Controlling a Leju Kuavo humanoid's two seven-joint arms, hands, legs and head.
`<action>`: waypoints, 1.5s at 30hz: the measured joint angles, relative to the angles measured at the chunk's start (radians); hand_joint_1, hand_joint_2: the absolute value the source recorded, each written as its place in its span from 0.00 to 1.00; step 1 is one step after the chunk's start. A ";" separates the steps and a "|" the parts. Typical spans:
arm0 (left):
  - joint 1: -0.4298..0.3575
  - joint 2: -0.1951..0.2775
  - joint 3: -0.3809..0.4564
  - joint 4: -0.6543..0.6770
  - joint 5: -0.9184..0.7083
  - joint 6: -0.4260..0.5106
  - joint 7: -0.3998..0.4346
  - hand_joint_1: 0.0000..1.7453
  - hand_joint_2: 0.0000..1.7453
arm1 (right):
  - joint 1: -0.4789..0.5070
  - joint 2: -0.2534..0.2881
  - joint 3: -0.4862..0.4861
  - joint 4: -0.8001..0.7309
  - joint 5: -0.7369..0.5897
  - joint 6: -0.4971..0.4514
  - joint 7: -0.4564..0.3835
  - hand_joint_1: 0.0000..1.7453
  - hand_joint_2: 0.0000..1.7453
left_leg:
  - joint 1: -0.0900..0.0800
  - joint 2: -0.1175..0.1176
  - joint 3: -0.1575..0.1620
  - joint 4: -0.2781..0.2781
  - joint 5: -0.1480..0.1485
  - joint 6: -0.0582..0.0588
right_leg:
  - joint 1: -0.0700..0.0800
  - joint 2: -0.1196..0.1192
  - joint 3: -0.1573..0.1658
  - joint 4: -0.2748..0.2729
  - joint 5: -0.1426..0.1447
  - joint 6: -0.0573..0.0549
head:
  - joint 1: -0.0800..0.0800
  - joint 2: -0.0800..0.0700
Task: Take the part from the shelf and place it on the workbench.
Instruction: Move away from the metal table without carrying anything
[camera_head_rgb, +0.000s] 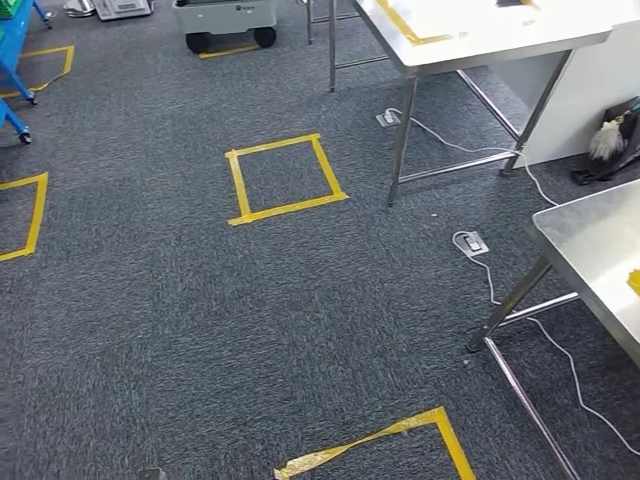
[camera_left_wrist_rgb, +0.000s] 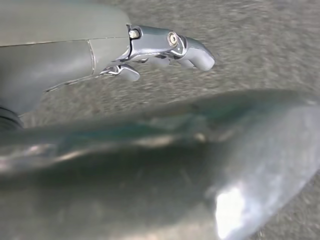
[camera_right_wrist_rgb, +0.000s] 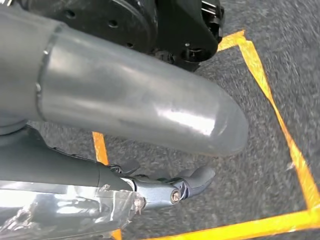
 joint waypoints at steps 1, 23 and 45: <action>-0.002 -0.004 0.000 0.000 -0.005 0.003 0.005 0.00 0.00 | -0.002 -0.007 -0.001 0.000 -0.001 0.008 0.003 0.00 0.00 | -0.001 0.025 0.043 -0.074 0.031 0.002 | 0.001 -0.010 0.002 0.000 -0.001 0.003 | 0.000 0.000; -0.046 -0.047 -0.010 0.000 -0.036 0.007 0.043 0.00 0.00 | -0.023 -0.069 -0.011 0.000 0.003 0.030 0.048 0.00 0.00 | 0.001 -0.102 0.076 -0.207 0.090 0.004 | -0.009 0.110 -0.001 0.012 -0.001 0.014 | 0.016 0.000; -0.036 -0.047 0.023 0.000 -0.025 -0.009 0.025 0.00 0.00 | -0.007 -0.103 0.003 0.000 0.047 0.071 0.023 0.00 0.00 | -0.007 -0.051 0.108 -0.225 0.082 0.052 | -0.003 0.063 -0.123 0.275 -0.113 0.046 | 0.028 0.000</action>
